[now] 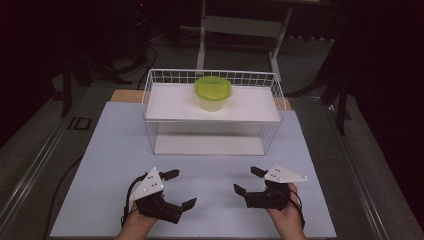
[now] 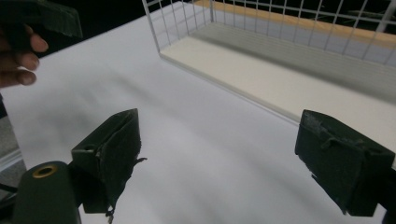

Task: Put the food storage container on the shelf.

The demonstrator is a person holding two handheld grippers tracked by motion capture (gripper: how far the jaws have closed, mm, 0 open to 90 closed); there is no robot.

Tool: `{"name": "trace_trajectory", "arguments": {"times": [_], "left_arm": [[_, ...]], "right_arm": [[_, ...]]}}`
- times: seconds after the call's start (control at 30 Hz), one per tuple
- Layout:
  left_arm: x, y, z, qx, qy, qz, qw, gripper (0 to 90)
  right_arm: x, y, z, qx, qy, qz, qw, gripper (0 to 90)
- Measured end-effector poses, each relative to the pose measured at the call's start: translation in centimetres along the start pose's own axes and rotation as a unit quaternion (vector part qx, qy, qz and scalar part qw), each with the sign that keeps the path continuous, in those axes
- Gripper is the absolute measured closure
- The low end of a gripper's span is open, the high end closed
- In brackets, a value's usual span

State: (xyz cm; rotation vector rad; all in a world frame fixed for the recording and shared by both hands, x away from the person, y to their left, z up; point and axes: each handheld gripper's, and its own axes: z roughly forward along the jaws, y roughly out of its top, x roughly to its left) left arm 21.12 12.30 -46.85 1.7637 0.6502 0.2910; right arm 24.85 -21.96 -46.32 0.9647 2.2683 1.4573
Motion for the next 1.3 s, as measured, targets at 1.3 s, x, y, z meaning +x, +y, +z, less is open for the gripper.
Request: {"name": "trace_trajectory", "arguments": {"times": [1.3], "left_arm": [[0.9,-2.0,0.1,0.000,0.002,0.021,0.9998,1.6]], "right_arm": [[-1.2,-2.9,0.1,-0.023,0.007,-0.044,0.9988,14.1]]}}
